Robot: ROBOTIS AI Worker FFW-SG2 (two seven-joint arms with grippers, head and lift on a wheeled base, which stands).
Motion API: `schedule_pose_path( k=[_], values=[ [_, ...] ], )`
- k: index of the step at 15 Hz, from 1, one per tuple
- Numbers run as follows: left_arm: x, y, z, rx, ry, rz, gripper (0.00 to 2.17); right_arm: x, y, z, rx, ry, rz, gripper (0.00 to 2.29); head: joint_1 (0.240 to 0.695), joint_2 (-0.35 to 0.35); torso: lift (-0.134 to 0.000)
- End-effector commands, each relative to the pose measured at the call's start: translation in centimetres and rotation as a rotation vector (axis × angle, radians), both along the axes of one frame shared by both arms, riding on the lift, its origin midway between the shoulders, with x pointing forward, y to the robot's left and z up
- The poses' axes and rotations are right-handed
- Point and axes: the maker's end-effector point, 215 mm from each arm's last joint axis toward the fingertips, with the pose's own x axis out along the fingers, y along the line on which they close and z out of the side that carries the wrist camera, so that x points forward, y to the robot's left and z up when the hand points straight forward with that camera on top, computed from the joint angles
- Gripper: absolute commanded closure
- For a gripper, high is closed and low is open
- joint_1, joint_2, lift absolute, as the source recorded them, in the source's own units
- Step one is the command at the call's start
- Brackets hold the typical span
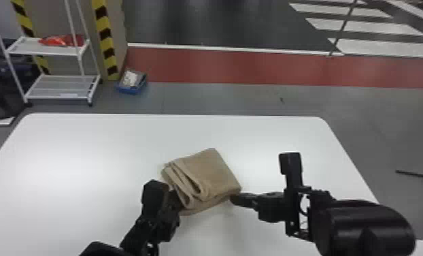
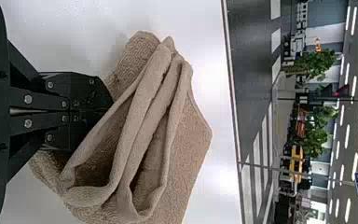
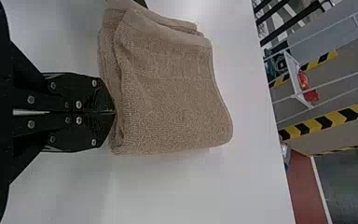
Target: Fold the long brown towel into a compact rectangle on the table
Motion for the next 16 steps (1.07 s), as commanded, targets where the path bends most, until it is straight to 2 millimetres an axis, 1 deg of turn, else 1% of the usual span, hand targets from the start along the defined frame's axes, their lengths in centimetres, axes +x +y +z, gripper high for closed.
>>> schedule_pose_path(
  k=[1, 3, 4, 5, 6, 7, 8, 9, 10, 11, 12, 13, 14, 15, 16],
  values=[
    [-1.0, -0.4, 0.5, -0.008, 0.001, -0.001, 1.55, 1.1, 0.0, -1.6, -0.013, 0.025, -0.011, 2.26, 0.695, -0.128, -0.057],
    [-2.2, 0.0, 1.8, -0.025, -0.009, 0.012, 1.55, 2.8, -0.1, -1.9, -0.01, 0.028, -0.023, 2.26, 0.695, -0.132, -0.057],
    [-2.9, 0.4, 2.9, -0.05, -0.018, 0.025, 1.55, 4.0, -0.1, -1.7, -0.007, 0.031, -0.026, 2.26, 0.695, -0.134, -0.057],
    [-3.5, 0.9, 4.5, -0.075, -0.038, 0.039, 1.55, 5.1, -0.1, -1.6, -0.007, 0.035, -0.03, 2.26, 0.695, -0.131, -0.057],
    [-4.0, 1.1, 6.1, -0.091, -0.063, 0.044, 1.55, 6.0, -0.1, -1.5, -0.014, 0.029, -0.035, 2.26, 0.695, -0.128, -0.057],
    [-4.7, 1.7, 7.1, -0.096, -0.077, 0.05, 1.55, 7.2, 0.1, -1.3, -0.035, 0.013, -0.037, 2.26, 0.695, -0.124, -0.057],
    [-5.2, 3.0, 8.2, -0.098, -0.093, 0.064, 1.55, 8.4, 0.2, -1.1, -0.051, -0.011, -0.035, 2.26, 0.695, -0.121, -0.057],
    [-5.5, 4.1, 8.6, -0.098, -0.086, 0.076, 1.55, 9.2, 0.1, -1.0, -0.059, -0.016, -0.041, 2.26, 0.695, -0.11, -0.057],
    [-5.5, 4.7, 8.8, -0.098, -0.088, 0.081, 1.55, 10.2, 0.0, -0.6, -0.057, -0.031, -0.047, 2.26, 0.695, -0.099, -0.057],
    [-5.2, 5.0, 8.7, -0.089, -0.086, 0.078, 1.55, 10.8, -0.2, -0.3, -0.066, -0.035, -0.053, 2.26, 0.695, -0.09, -0.057],
    [-4.4, 5.3, 8.7, -0.081, -0.087, 0.072, 1.55, 11.4, -0.5, 0.1, -0.071, -0.041, -0.057, 2.25, 0.695, -0.081, -0.057],
    [-3.9, 5.0, 8.3, -0.08, -0.08, 0.054, 1.55, 11.9, -1.0, 0.5, -0.079, -0.041, -0.063, 2.25, 0.695, -0.073, -0.057],
    [-3.1, 3.9, 7.9, -0.08, -0.068, 0.026, 1.55, 12.0, -2.2, 0.5, -0.084, -0.03, -0.083, 2.25, 0.695, -0.073, -0.057],
    [-2.2, 1.9, 7.6, -0.086, -0.058, -0.023, 1.55, 11.5, -4.0, -0.1, -0.083, 0.008, -0.115, 2.25, 0.695, -0.075, -0.057],
    [-1.1, -0.9, 7.6, -0.084, -0.058, -0.08, 1.55, 10.6, -6.0, -0.8, -0.073, 0.057, -0.153, 2.25, 0.695, -0.083, -0.057]
  ],
)
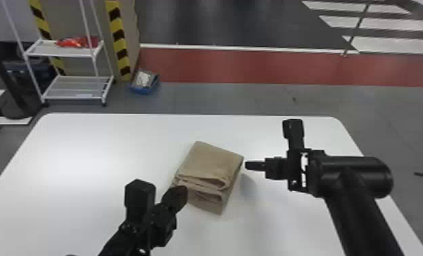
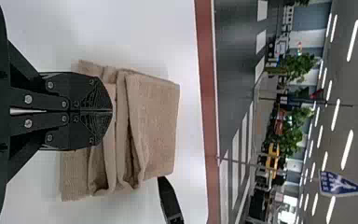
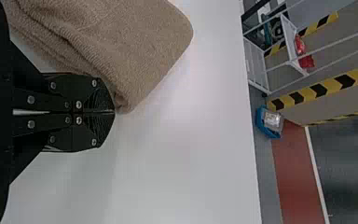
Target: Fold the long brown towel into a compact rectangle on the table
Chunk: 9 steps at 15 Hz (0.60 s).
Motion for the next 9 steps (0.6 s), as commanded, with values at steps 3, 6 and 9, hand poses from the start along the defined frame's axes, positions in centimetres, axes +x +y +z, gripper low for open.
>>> schedule_pose_path(
  k=[3, 6, 9],
  values=[
    [2.4, -5.9, -0.2, 0.011, 0.004, -0.12, 1.55, -2.8, -3.5, -1.5, 0.009, 0.139, -0.066, 2.25, 0.695, -0.169, -0.057],
    [3.0, -5.5, -1.2, 0.023, 0.016, -0.117, 1.55, -3.1, -4.7, 1.7, 0.083, -0.007, -0.102, 2.25, 0.695, -0.222, -0.057],
    [4.5, -4.5, -1.9, 0.033, 0.009, -0.094, 1.55, -2.7, -7.7, 7.9, 0.161, -0.217, -0.141, 2.26, 0.695, -0.229, -0.057]
  ],
)
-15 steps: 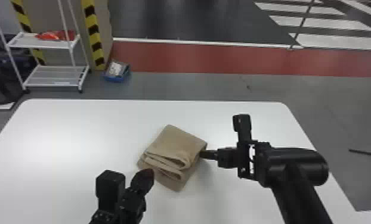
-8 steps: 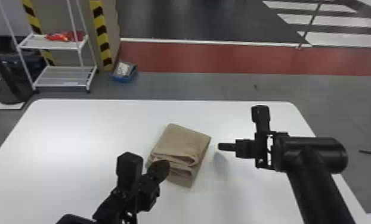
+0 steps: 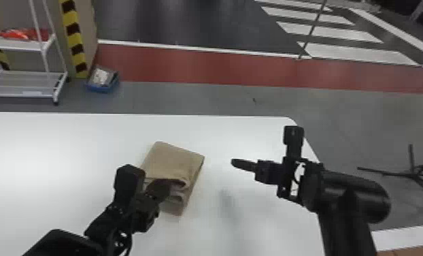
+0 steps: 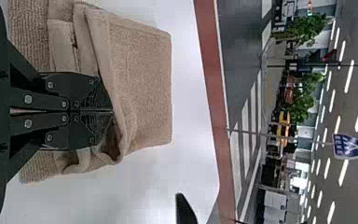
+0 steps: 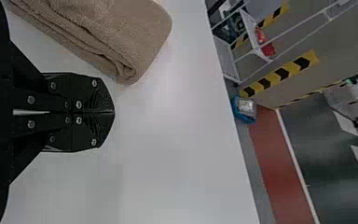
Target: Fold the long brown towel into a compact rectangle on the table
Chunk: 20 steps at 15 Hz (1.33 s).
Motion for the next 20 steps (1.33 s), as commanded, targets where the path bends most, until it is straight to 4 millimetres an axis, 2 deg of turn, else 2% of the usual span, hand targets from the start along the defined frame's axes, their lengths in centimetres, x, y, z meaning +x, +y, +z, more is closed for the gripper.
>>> schedule_pose_path(
  k=[1, 4, 5, 6, 8, 10, 11, 12, 13, 14, 15, 16, 18, 20],
  values=[
    [1.0, 1.0, 0.2, -0.005, -0.025, 0.024, 1.55, 0.8, -2.1, 5.3, -0.001, -0.173, -0.032, 2.25, 0.695, -0.236, -0.057],
    [2.6, 2.7, 1.6, -0.032, -0.109, 0.086, 1.54, 0.5, -4.9, 10.9, -0.101, -0.361, -0.082, 2.2, 0.695, -0.245, -0.057],
    [3.3, 4.3, 1.7, -0.031, -0.124, 0.125, 1.33, 0.2, -5.7, 12.2, -0.15, -0.4, -0.114, 1.9, 0.695, -0.248, -0.057],
    [4.0, 6.7, 1.4, -0.031, -0.131, 0.168, 0.99, -0.3, -6.6, 13.1, -0.197, -0.451, -0.136, 1.67, 0.695, -0.251, -0.057],
    [5.0, 11.1, 1.5, -0.043, -0.153, 0.24, 0.65, -1.8, -9.3, 12.5, -0.241, -0.464, -0.184, 0.41, 0.695, -0.241, -0.057],
    [5.4, 15.5, 0.8, -0.04, -0.166, 0.302, 0.65, -4.1, -12.3, 10.9, -0.247, -0.439, -0.221, 0.33, 0.695, -0.223, -0.057],
    [5.3, 17.0, 0.1, -0.038, -0.159, 0.321, 0.66, -5.8, -13.7, 9.9, -0.238, -0.43, -0.235, 0.33, 0.695, -0.212, -0.057],
    [5.2, 18.3, -0.5, -0.03, -0.161, 0.336, 0.66, -7.1, -14.8, 9.8, -0.228, -0.442, -0.251, 0.33, 0.695, -0.207, -0.057],
    [4.8, 19.4, -1.5, -0.01, -0.154, 0.336, 0.77, -8.9, -15.7, 9.2, -0.195, -0.448, -0.265, 0.33, 0.695, -0.205, -0.057],
    [4.7, 20.2, -1.7, -0.008, -0.168, 0.344, 1.03, -10.7, -16.7, 8.9, -0.165, -0.453, -0.281, 0.33, 0.695, -0.204, -0.057],
    [4.4, 20.9, -2.3, -0.002, -0.16, 0.35, 1.16, -12.0, -17.5, 8.5, -0.154, -0.454, -0.299, 0.33, 0.695, -0.205, -0.057],
    [4.1, 20.7, -2.7, -0.008, -0.149, 0.337, 1.38, -13.4, -18.6, 8.0, -0.141, -0.448, -0.324, 0.33, 0.695, -0.207, -0.057],
    [3.5, 19.9, -2.4, -0.016, -0.171, 0.301, 1.43, -15.0, -19.5, 7.7, -0.092, -0.439, -0.332, 0.33, 0.695, -0.228, -0.057],
    [3.0, 18.6, -2.6, -0.021, -0.174, 0.261, 1.43, -16.0, -19.5, 8.4, -0.07, -0.447, -0.314, 0.33, 0.695, -0.253, -0.057]
  ],
)
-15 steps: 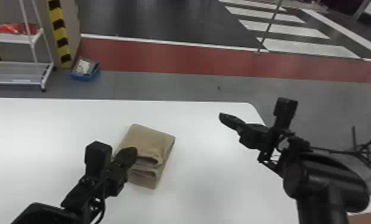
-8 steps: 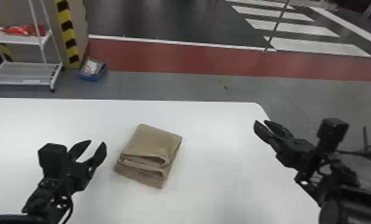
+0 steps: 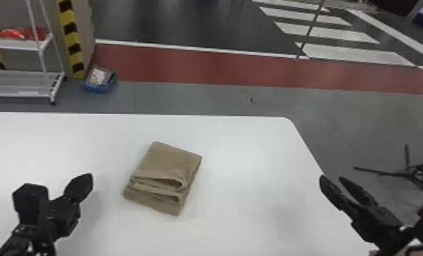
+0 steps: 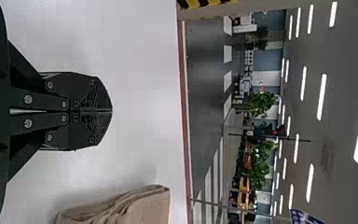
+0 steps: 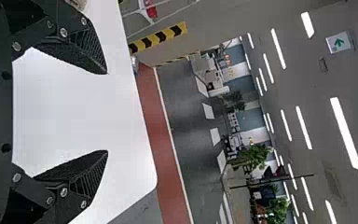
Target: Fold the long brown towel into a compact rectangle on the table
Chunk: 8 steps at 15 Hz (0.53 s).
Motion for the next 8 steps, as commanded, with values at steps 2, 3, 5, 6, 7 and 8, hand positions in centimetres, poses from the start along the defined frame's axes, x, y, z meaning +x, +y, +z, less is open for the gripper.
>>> schedule_pose_path(
  k=[2, 3, 5, 6, 7, 8],
  values=[
    [-0.8, -2.1, -0.3, 0.004, -0.017, -0.047, 1.43, -0.9, -0.2, 0.9, -0.001, -0.015, 0.011, 0.33, 0.695, -0.273, -0.057],
    [-0.9, -2.7, -0.4, -0.001, -0.016, -0.059, 1.43, -1.0, -0.1, 0.7, 0.001, -0.009, 0.014, 0.33, 0.695, -0.287, -0.057],
    [-1.2, -4.4, -0.9, 0.0, -0.01, -0.079, 1.43, -1.1, 0.2, 0.7, 0.005, -0.009, 0.025, 0.33, 0.695, -0.3, -0.057],
    [-1.2, -5.2, -0.9, 0.0, -0.012, -0.088, 1.43, -1.1, 0.2, 0.7, 0.008, -0.012, 0.028, 0.33, 0.695, -0.306, -0.057],
    [-1.2, -6.1, -0.9, -0.004, -0.018, -0.095, 1.43, -1.1, 0.4, 1.1, 0.013, -0.024, 0.033, 0.33, 0.695, -0.319, -0.057],
    [-1.2, -6.9, -1.0, -0.005, -0.024, -0.105, 1.43, -1.1, 0.4, 1.1, 0.015, -0.026, 0.034, 0.33, 0.695, -0.325, -0.057]
  ],
)
